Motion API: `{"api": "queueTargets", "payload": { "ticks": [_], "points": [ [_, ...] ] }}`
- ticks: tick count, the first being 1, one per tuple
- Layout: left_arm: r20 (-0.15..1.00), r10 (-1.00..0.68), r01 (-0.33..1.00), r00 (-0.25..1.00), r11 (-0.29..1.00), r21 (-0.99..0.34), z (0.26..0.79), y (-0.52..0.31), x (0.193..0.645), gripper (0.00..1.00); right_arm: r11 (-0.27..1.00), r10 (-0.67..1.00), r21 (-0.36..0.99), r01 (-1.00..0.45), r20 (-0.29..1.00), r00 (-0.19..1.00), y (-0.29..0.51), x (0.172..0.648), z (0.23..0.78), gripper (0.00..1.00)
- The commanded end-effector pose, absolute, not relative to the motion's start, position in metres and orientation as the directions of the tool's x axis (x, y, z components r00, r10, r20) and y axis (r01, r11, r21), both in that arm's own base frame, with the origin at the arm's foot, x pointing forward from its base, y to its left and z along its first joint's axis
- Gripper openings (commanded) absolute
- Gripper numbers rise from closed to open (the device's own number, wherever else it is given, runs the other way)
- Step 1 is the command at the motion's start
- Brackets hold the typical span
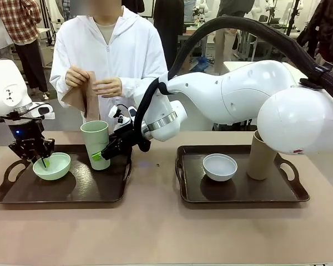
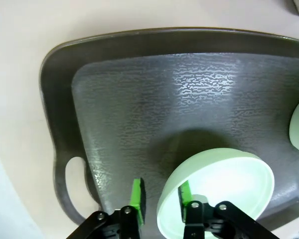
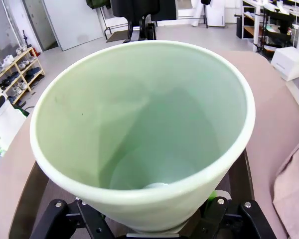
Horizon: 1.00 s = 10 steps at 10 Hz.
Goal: Set up a tray with a mat and arrange the tableware.
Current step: Pick up the Picnic Bowl and Reusable plastic cup from the Handle tray in front of the human's position and hold them in the air.
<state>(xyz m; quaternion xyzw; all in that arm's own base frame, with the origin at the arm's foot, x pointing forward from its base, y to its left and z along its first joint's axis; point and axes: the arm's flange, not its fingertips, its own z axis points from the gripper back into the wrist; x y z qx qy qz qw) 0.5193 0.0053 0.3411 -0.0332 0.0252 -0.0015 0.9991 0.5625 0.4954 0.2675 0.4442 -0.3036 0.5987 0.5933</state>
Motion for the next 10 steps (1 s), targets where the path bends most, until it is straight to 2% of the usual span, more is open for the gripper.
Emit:
{"api": "queueTargets", "payload": {
  "ticks": [1,2,3,5,6,7,8,10],
  "points": [
    [-0.060,-0.006,0.001,0.998,0.997,-0.079,0.346,0.006,0.519,0.01,-0.111,0.441,0.161,-0.981,0.892,0.096,0.494,0.565,0.267,0.00],
    [-0.060,-0.005,0.000,0.998,0.997,-0.078,0.347,0.006,0.519,0.00,-0.108,0.444,0.160,-0.981,0.891,0.097,0.494,0.565,0.267,0.23],
    [-0.062,-0.004,-0.001,0.998,0.997,-0.080,0.348,0.005,0.518,0.00,-0.102,0.449,0.161,-0.982,0.888,0.099,0.494,0.565,0.267,0.00],
    [-0.078,-0.008,0.002,0.997,0.997,-0.077,0.354,0.006,0.516,0.00,-0.094,0.468,0.148,-0.984,0.879,0.088,0.491,0.558,0.277,0.00],
    [-0.127,-0.032,0.022,0.991,0.997,-0.075,0.363,0.005,0.513,0.00,-0.043,0.501,0.128,-0.991,0.861,0.089,0.489,0.552,0.287,0.23],
    [-0.166,-0.044,0.028,0.985,0.995,-0.095,0.384,0.005,0.507,0.00,-0.023,0.533,0.145,-0.989,0.839,0.110,0.488,0.542,0.310,0.23],
    [-0.153,-0.053,0.036,0.987,0.993,-0.112,0.415,0.004,0.500,0.00,-0.012,0.548,0.138,-0.990,0.829,0.109,0.486,0.530,0.341,0.23],
    [-0.073,-0.068,0.059,0.995,0.991,-0.117,0.486,0.000,0.479,0.00,0.011,0.576,0.071,-0.997,0.815,0.064,0.483,0.506,0.410,0.23]
  ]
}}
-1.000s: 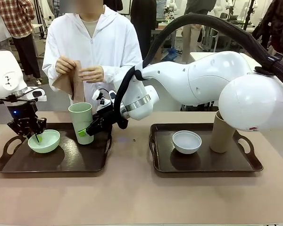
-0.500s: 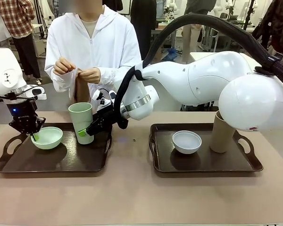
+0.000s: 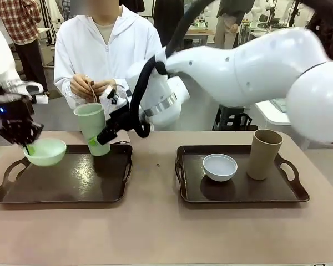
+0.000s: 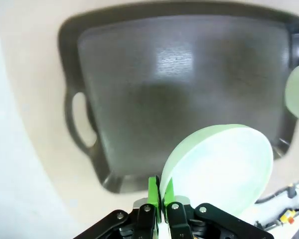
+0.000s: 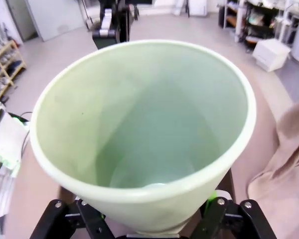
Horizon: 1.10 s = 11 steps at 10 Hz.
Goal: Set up a tray with a mat and arrange the tableware.
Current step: Pick up the Picnic Bowl and Reusable plastic cup from the Handle tray in front of the human's position and hold them in the air.
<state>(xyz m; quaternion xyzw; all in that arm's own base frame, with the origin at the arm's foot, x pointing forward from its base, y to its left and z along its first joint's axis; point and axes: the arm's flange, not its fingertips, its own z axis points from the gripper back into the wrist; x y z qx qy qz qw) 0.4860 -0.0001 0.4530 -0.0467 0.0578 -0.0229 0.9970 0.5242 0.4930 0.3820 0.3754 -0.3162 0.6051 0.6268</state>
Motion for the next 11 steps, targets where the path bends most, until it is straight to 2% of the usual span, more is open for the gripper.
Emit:
{"api": "queueTargets", "payload": {
  "ticks": [1,4,6,7,11],
  "points": [
    [-0.033,-0.067,0.064,0.997,0.994,-0.083,0.514,-0.005,0.469,0.00,0.026,0.571,0.046,-0.999,0.820,0.052,0.482,0.500,0.436,0.23],
    [0.059,-0.026,0.029,0.998,0.998,-0.053,0.571,-0.014,0.451,0.00,0.017,0.557,-0.041,-0.999,0.830,-0.025,0.490,0.475,0.497,0.23],
    [0.057,-0.062,0.066,0.996,0.995,-0.080,0.576,-0.011,0.448,0.00,0.022,0.534,0.017,-1.000,0.845,0.026,0.479,0.486,0.486,0.23],
    [0.057,-0.062,0.066,0.996,0.995,-0.080,0.576,-0.011,0.448,0.00,0.000,0.537,-0.042,-0.999,0.843,-0.036,0.494,0.478,0.511,0.23],
    [0.057,-0.062,0.066,0.996,0.995,-0.080,0.576,-0.011,0.448,0.00,0.000,0.537,-0.042,-0.999,0.843,-0.036,0.494,0.478,0.511,0.23]
  ]
}}
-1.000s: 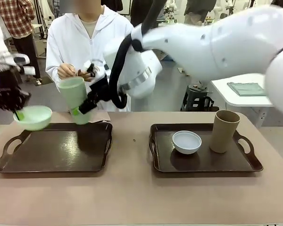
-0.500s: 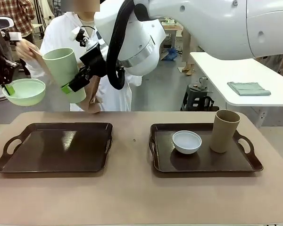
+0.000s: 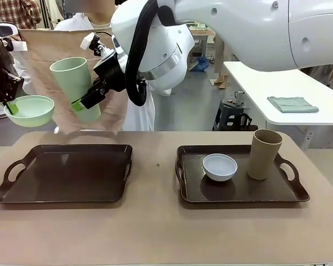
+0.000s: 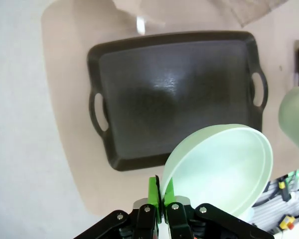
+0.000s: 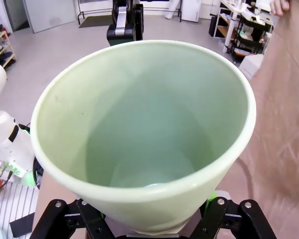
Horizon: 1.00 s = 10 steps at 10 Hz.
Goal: Set up a tray with a mat and arrange the tableware.
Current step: Pick up the Picnic Bowl and Reusable plastic cup from the Handle tray in front of the human's position and hold them in the air, then place the Picnic Bowl and Reusable plastic cup back onto the Handle tray in front of the human's position.
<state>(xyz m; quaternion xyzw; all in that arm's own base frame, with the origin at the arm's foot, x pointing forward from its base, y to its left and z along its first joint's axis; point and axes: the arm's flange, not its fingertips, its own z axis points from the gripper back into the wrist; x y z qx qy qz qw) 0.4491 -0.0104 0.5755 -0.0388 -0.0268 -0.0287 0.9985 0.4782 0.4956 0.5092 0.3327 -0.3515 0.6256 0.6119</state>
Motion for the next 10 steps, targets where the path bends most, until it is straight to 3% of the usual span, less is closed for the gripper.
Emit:
{"api": "queueTargets", "payload": {
  "ticks": [1,10],
  "points": [
    [0.057,-0.062,0.066,0.996,0.995,-0.080,0.5760,-0.0108,0.4483,0.00,0.000,0.537,-0.042,-0.999,0.843,-0.036,0.4942,0.4778,0.5113,0.23],
    [0.057,-0.062,0.066,0.996,0.995,-0.080,0.5760,-0.0108,0.4483,0.00,0.000,0.537,-0.042,-0.999,0.843,-0.036,0.4942,0.4778,0.5113,0.23]
  ]
}}
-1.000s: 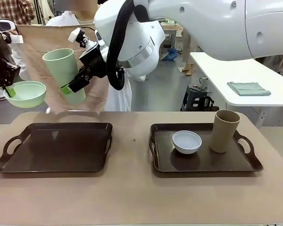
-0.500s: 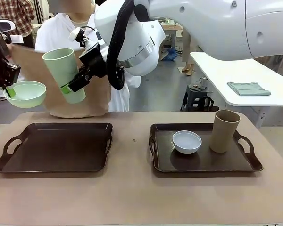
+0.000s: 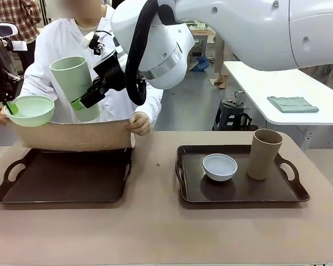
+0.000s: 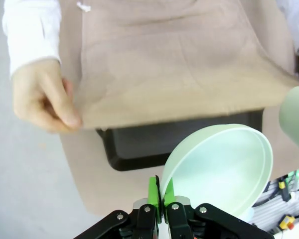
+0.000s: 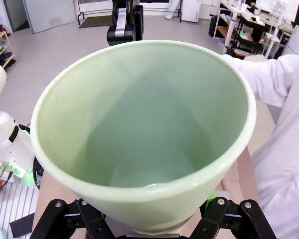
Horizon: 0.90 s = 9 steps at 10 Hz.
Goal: Set up a tray with a mat and arrange the tableware.
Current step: Place the Picnic Bowl and Reusable plastic cup back onto the Handle tray in front of the human's position.
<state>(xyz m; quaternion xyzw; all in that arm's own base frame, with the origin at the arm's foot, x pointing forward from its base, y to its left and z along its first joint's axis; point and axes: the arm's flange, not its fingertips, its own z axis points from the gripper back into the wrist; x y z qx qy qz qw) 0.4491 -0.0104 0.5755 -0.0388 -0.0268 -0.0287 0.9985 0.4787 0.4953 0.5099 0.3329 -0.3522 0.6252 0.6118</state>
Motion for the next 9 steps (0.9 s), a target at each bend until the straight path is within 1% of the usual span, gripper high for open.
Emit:
{"api": "queueTargets", "payload": {
  "ticks": [1,9],
  "points": [
    [0.057,-0.062,0.066,0.996,0.995,-0.080,0.5760,-0.0108,0.4483,0.00,0.000,0.537,-0.042,-0.999,0.843,-0.036,0.4942,0.4778,0.5113,0.23],
    [0.057,-0.062,0.066,0.996,0.995,-0.080,0.5760,-0.0108,0.4483,0.00,0.000,0.537,-0.042,-0.999,0.843,-0.036,0.4942,0.4778,0.5113,0.23]
  ]
}}
